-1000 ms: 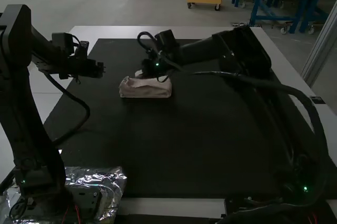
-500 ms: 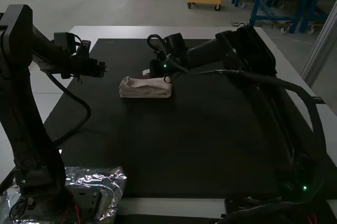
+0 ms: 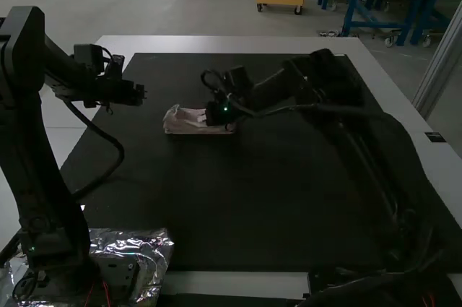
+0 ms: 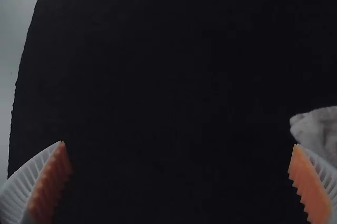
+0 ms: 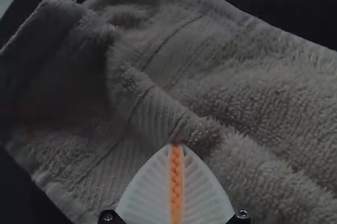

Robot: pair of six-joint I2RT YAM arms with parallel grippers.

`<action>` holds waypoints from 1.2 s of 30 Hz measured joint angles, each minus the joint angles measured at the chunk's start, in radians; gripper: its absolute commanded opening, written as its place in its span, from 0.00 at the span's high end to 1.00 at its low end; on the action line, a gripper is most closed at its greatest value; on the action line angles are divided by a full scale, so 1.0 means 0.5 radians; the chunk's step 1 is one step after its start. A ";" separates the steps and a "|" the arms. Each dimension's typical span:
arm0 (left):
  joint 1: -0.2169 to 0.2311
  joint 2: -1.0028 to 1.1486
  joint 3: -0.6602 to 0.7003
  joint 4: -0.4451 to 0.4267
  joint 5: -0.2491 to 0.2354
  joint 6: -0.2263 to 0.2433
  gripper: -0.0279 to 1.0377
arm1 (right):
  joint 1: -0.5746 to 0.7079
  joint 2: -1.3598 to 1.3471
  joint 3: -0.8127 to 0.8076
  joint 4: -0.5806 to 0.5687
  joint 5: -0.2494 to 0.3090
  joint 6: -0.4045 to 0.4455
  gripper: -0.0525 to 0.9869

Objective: Fold the towel.

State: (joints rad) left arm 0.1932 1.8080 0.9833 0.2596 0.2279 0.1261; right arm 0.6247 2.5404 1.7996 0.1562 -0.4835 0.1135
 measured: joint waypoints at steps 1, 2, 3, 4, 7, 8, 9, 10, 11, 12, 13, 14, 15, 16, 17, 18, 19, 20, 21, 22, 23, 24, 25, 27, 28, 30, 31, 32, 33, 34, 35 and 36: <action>0.000 -0.019 -0.001 -0.001 -0.001 -0.001 0.06 | 0.004 0.002 0.005 0.000 0.000 0.005 0.97; 0.000 -0.042 0.000 -0.001 -0.001 -0.001 0.06 | 0.009 0.002 0.011 -0.001 0.000 0.014 0.97; -0.002 -0.069 -0.001 0.000 0.000 0.000 0.06 | 0.013 0.002 0.018 -0.005 0.000 0.025 0.97; -0.006 -0.095 0.000 0.002 -0.005 -0.001 0.06 | 0.013 0.002 0.031 -0.010 -0.002 0.039 0.97; -0.025 -0.159 0.000 0.006 -0.007 -0.001 0.06 | 0.004 0.000 0.089 -0.034 -0.007 0.067 0.97; -0.037 -0.175 -0.001 0.005 -0.008 -0.002 0.06 | -0.003 -0.007 0.112 -0.054 -0.010 0.076 0.97; -0.048 -0.192 -0.001 0.004 -0.008 -0.002 0.06 | -0.014 -0.018 0.130 -0.067 -0.014 0.091 0.97; -0.063 -0.211 -0.001 -0.001 -0.008 -0.002 0.06 | -0.030 -0.032 0.149 -0.086 -0.015 0.104 0.95; -0.079 -0.233 -0.001 -0.004 -0.008 -0.002 0.06 | -0.053 -0.062 0.169 -0.130 -0.016 0.117 0.88; -0.097 -0.258 -0.001 -0.003 -0.008 -0.004 0.06 | -0.080 -0.098 0.192 -0.182 -0.017 0.125 0.82; -0.117 -0.288 -0.001 -0.005 -0.008 -0.006 0.06 | -0.111 -0.140 0.217 -0.237 -0.017 0.137 0.76; -0.139 -0.323 -0.001 -0.008 -0.009 -0.008 0.06 | -0.144 -0.193 0.245 -0.288 -0.018 0.141 0.67; -0.163 -0.365 -0.001 -0.015 -0.015 -0.008 0.06 | -0.180 -0.256 0.271 -0.343 -0.017 0.147 0.59; -0.188 -0.414 -0.001 -0.025 -0.025 -0.008 0.06 | -0.217 -0.323 0.291 -0.384 -0.016 0.153 0.51; -0.211 -0.462 0.000 -0.037 -0.035 -0.009 0.06 | -0.253 -0.400 0.311 -0.426 -0.014 0.154 0.40; -0.233 -0.510 0.000 -0.053 -0.040 -0.009 0.06 | -0.288 -0.481 0.326 -0.471 -0.015 0.153 0.25; -0.249 -0.559 0.000 -0.065 -0.046 -0.011 0.06 | -0.323 -0.571 0.338 -0.523 -0.014 0.145 0.15; -0.262 -0.605 0.000 -0.079 -0.051 -0.014 0.06 | -0.354 -0.660 0.344 -0.588 -0.012 0.131 0.11; -0.269 -0.652 -0.001 -0.095 -0.054 -0.016 0.06 | -0.381 -0.754 0.344 -0.648 -0.011 0.114 0.08; -0.271 -0.697 -0.001 -0.107 -0.056 -0.017 0.06 | -0.404 -0.846 0.340 -0.689 -0.006 0.100 0.08; -0.271 -0.742 0.000 -0.113 -0.062 -0.017 0.06 | -0.423 -0.941 0.324 -0.697 -0.003 0.084 0.08; -0.270 -0.790 0.000 -0.121 -0.071 -0.018 0.06 | -0.435 -1.032 0.298 -0.700 0.002 0.076 0.08; -0.271 -0.843 0.000 -0.133 -0.083 -0.020 0.06 | -0.446 -1.127 0.254 -0.700 0.005 0.069 0.08; -0.271 -0.948 -0.001 -0.175 -0.096 -0.022 0.06 | -0.465 -1.324 0.124 -0.698 0.016 0.062 0.08; -0.271 -0.999 0.000 -0.204 -0.098 -0.023 0.06 | -0.475 -1.425 0.037 -0.678 0.024 0.062 0.08; -0.270 -1.103 -0.001 -0.272 -0.099 -0.023 0.06 | -0.504 -1.650 -0.187 -0.558 0.046 0.072 0.08; -0.271 -1.157 0.000 -0.301 -0.104 -0.023 0.06 | -0.519 -1.760 -0.302 -0.493 0.059 0.087 0.08; -0.271 -1.205 -0.001 -0.316 -0.105 -0.024 0.06 | -0.536 -1.872 -0.417 -0.433 0.071 0.103 0.08; -0.271 -1.254 -0.005 -0.320 -0.107 -0.026 0.06 | -0.552 -1.982 -0.529 -0.386 0.084 0.120 0.08; -0.271 -1.311 -0.021 -0.316 -0.113 -0.031 0.06 | -0.571 -2.097 -0.641 -0.342 0.095 0.136 0.08; -0.271 -1.376 -0.050 -0.316 -0.120 -0.037 0.06 | -0.593 -2.216 -0.751 -0.302 0.104 0.150 0.08; -0.271 -1.446 -0.085 -0.314 -0.126 -0.042 0.06 | -0.617 -2.337 -0.860 -0.269 0.114 0.159 0.08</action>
State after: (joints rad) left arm 0.0578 1.0851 0.9405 0.1024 0.1650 0.1051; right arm 0.3161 1.3720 1.3697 0.0219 -0.4263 0.1932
